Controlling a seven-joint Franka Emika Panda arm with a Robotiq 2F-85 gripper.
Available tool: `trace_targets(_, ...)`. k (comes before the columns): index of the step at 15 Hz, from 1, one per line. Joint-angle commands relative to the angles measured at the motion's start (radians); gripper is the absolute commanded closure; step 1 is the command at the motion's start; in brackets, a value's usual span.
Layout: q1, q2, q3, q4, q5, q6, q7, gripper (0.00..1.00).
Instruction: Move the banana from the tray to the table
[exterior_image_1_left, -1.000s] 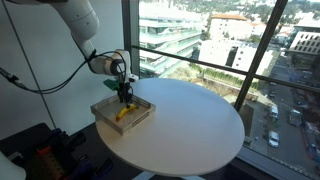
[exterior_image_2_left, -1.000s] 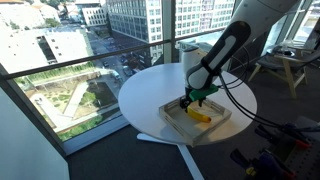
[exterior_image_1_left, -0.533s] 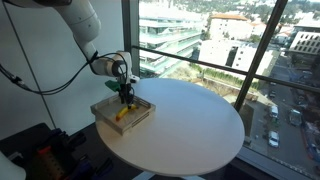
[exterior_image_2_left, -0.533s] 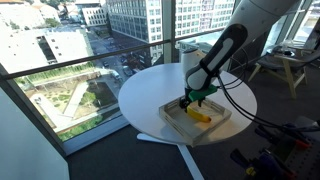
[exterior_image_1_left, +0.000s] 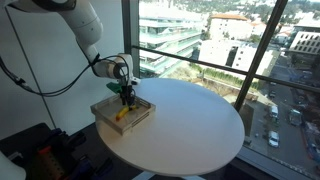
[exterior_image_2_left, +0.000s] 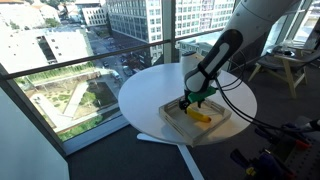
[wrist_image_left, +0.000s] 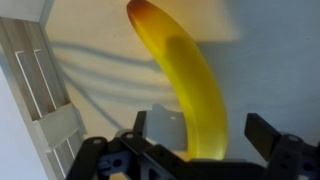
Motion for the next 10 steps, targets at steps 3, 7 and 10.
trace_targets(3,0.009,0.022,-0.011,0.034,0.017,-0.001,0.013,0.00)
trace_targets(7,0.007,0.027,-0.009,0.041,0.023,-0.005,0.014,0.44)
trace_targets(10,0.006,0.028,-0.007,0.044,0.027,-0.012,0.014,0.68)
